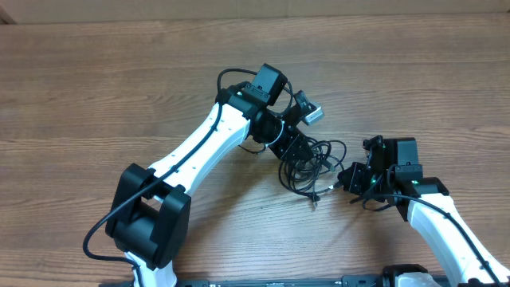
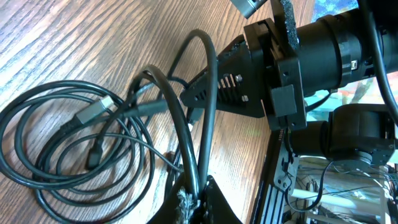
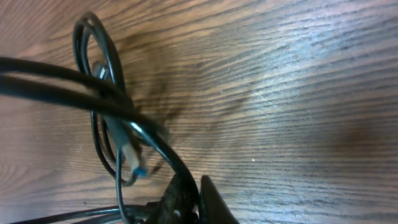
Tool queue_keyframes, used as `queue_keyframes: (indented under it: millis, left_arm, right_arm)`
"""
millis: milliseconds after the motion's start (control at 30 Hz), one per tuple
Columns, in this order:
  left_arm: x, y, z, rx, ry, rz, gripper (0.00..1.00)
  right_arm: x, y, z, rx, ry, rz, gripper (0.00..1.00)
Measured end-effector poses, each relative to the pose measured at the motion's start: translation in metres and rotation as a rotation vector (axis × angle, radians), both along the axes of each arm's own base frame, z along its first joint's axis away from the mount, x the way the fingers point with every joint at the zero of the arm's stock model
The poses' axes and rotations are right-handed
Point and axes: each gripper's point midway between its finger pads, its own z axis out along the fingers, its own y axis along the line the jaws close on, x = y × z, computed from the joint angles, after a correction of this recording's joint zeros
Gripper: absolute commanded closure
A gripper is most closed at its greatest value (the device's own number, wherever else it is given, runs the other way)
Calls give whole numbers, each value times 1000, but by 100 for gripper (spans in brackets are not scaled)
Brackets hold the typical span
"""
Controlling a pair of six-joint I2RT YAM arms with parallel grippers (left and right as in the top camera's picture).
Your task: Untangle cables
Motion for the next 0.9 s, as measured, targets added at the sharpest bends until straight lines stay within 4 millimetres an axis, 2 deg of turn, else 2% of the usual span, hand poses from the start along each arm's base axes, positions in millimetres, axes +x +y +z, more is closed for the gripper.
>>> queue_keyframes:
  millis: [167,233,467,633,700,733,767,900]
  left_arm:
    - [0,0,0,0,0,0,96]
    - [0,0,0,0,0,0,96]
    - [4,12,-13,97,-20,32,96]
    - [10,27,-25,202,-32,77,96]
    - [14,34,-27,224,-30,100,96]
    - [17,38,-28,230,-27,112,96]
    - [21,43,-29,237,-24,130,96]
    - [33,58,-30,250,-19,175,96]
  right_arm:
    - [0,-2,-1,-10,4,-8,96]
    - [-4,-9,-6,-40,42,-56,96]
    - [-29,-52,-25,-216,213,-327,96]
    - [-32,-71,-26,-290,226,-449,96]
    - [-32,-75,-26,-304,228,-483,90]
    - [-32,-76,-26,-309,228,-489,83]
    - [-32,-79,-26,-317,228,-507,72]
    - [-33,-83,-26,-339,228,-523,55]
